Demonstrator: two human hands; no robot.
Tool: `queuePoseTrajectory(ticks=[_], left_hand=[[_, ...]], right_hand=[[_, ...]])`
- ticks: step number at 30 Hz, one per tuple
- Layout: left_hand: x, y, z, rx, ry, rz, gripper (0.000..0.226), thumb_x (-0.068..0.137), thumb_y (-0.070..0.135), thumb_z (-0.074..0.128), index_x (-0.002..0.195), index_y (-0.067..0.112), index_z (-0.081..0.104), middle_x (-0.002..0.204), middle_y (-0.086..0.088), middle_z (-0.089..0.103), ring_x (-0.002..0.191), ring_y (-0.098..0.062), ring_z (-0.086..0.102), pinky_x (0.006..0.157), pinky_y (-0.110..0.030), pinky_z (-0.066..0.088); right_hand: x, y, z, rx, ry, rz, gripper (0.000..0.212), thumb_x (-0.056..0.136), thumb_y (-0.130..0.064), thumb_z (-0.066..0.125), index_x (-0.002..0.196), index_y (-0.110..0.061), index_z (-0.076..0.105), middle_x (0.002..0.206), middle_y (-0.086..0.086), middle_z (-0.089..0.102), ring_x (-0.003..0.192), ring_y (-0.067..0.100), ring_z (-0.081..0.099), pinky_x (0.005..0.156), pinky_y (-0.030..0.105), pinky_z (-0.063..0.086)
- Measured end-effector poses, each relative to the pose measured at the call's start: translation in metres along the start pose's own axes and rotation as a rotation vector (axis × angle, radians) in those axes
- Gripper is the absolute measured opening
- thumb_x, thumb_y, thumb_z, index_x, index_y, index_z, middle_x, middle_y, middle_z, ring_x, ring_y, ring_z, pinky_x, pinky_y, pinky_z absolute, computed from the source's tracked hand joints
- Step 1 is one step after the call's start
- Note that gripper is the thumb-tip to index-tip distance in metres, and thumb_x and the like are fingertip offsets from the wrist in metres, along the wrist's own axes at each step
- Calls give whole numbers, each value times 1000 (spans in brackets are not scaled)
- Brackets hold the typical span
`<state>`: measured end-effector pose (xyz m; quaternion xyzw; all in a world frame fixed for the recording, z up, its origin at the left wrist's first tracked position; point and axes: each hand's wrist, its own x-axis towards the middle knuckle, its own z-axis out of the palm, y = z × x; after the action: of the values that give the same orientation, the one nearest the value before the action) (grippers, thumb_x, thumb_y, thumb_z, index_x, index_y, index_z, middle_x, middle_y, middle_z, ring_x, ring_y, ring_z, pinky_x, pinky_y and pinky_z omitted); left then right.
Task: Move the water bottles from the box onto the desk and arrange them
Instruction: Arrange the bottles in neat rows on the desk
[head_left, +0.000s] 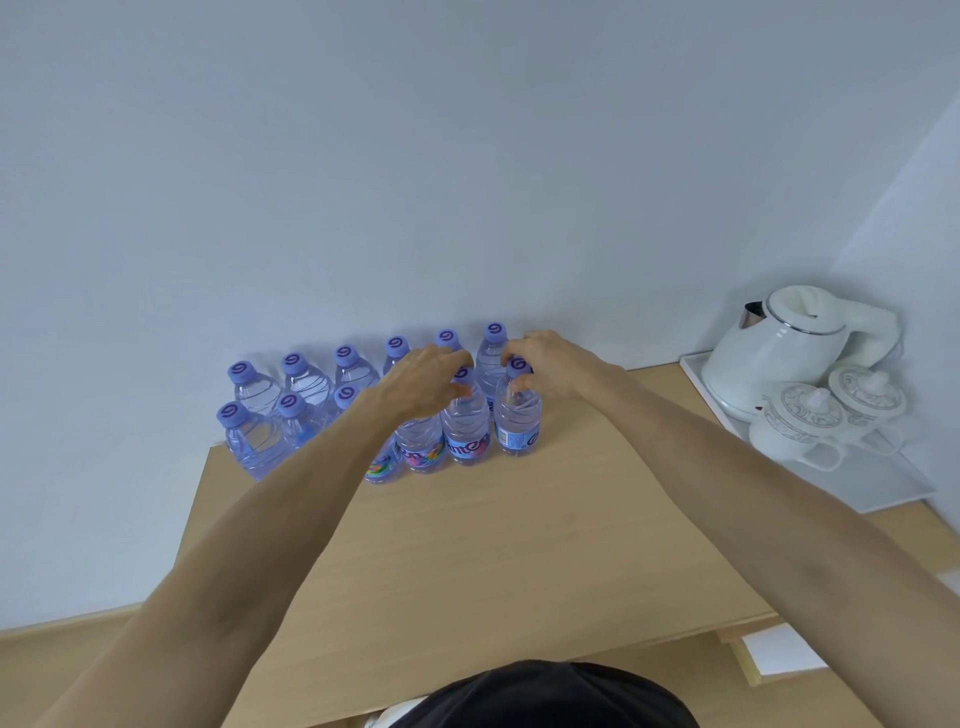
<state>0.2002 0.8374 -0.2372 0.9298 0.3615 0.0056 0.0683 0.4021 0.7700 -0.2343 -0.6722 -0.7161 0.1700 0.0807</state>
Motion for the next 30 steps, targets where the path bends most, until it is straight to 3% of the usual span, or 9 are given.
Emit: queuePoseTrajectory(ticks=[3,6,13,20,24,30], left_hand=[[-1,-2,1,-10,12,-29,36,90,42,61,120,21,57,108,-5,64,101,-28,59,72,-35,40],[-3,-5,-1,-27,6,-75,43,88,51,60,118,20,55,101,-4,67,97,-28,60,77,-41,49],[-5,-3,0,-25,29,-86,42,90,53,56,109,16,56,96,-7,67,93,-30,60,76,-40,48],[-6,2,-1,-71,34,-42,29,95,32,58,118,15,60,111,-10,63,102,-32,58,74,-36,40],[-9,-5,-8,-98,-33,12,29,95,21,56,124,24,59,114,-6,63,105,-29,57,86,-47,47],[-11,0,-7,-72,12,-68,42,87,44,64,124,25,58,117,-3,65,107,-27,58,81,-37,42]], right_hand=[[1,1,-1,2,-14,-5,41,87,-29,71,124,-16,57,101,1,40,92,23,50,72,30,38],[2,2,-2,-9,-43,-3,45,88,-32,70,128,-18,55,103,1,39,96,24,51,76,32,42],[3,1,-4,-20,-47,-16,42,89,-30,68,128,-20,56,107,1,43,97,20,49,76,31,39],[4,-4,-3,-56,-28,-4,36,92,-25,65,126,-16,59,118,11,52,104,27,55,77,33,43],[5,-7,-3,-60,-15,-8,32,90,-24,66,120,-13,62,114,11,54,99,28,56,75,33,44],[3,-9,-8,-98,-67,-24,32,88,-18,67,120,-13,62,103,6,51,95,28,57,75,36,47]])
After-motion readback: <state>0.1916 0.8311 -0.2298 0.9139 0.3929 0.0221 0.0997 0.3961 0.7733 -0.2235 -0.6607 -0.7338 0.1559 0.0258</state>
